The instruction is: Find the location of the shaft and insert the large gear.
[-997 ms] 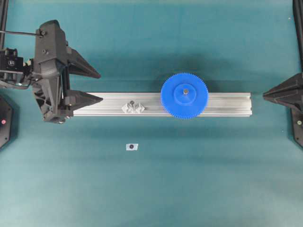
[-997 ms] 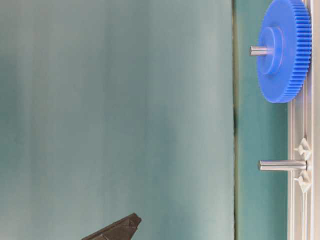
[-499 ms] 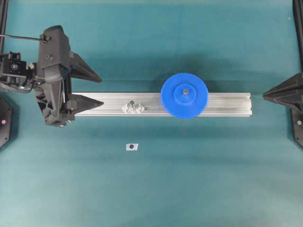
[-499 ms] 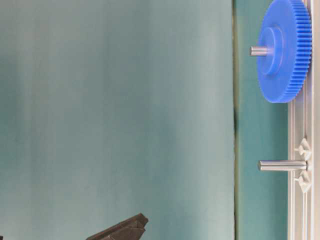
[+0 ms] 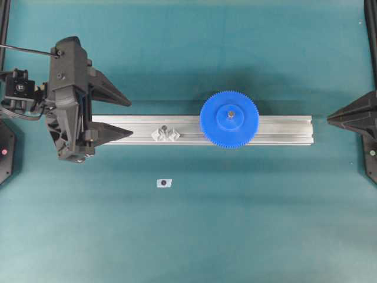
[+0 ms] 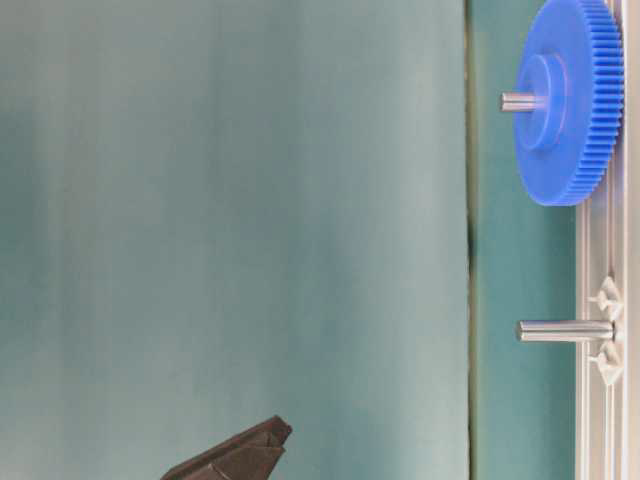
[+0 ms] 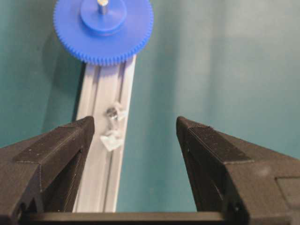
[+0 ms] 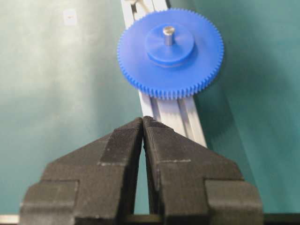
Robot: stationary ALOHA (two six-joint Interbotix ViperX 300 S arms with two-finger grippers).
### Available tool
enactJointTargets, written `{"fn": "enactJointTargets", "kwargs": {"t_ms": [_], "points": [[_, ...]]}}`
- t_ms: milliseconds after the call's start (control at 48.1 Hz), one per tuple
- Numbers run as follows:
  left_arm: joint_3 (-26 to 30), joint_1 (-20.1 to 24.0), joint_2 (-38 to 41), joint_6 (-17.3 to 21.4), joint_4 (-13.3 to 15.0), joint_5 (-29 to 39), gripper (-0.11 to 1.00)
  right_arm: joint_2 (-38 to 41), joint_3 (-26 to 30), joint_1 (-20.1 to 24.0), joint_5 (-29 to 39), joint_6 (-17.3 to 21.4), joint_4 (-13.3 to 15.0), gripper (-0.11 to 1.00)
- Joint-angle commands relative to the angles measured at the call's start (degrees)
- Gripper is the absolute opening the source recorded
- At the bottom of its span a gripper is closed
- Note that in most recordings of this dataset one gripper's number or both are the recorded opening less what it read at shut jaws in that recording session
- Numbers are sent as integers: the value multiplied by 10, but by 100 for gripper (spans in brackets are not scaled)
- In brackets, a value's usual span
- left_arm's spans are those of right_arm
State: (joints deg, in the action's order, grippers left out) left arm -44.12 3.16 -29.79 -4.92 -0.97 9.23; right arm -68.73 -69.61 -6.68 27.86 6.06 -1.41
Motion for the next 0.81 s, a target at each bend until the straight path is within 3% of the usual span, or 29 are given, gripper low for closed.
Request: {"fn": "enactJointTargets", "kwargs": {"t_ms": [0,790], "points": [[7,-3,-4,0,-2,-6,73,4,5,-1,-5,4,1,14],[7,-4,-7,-7,-1,-7,73,2,4,-1,-2,4,1,14]]}}
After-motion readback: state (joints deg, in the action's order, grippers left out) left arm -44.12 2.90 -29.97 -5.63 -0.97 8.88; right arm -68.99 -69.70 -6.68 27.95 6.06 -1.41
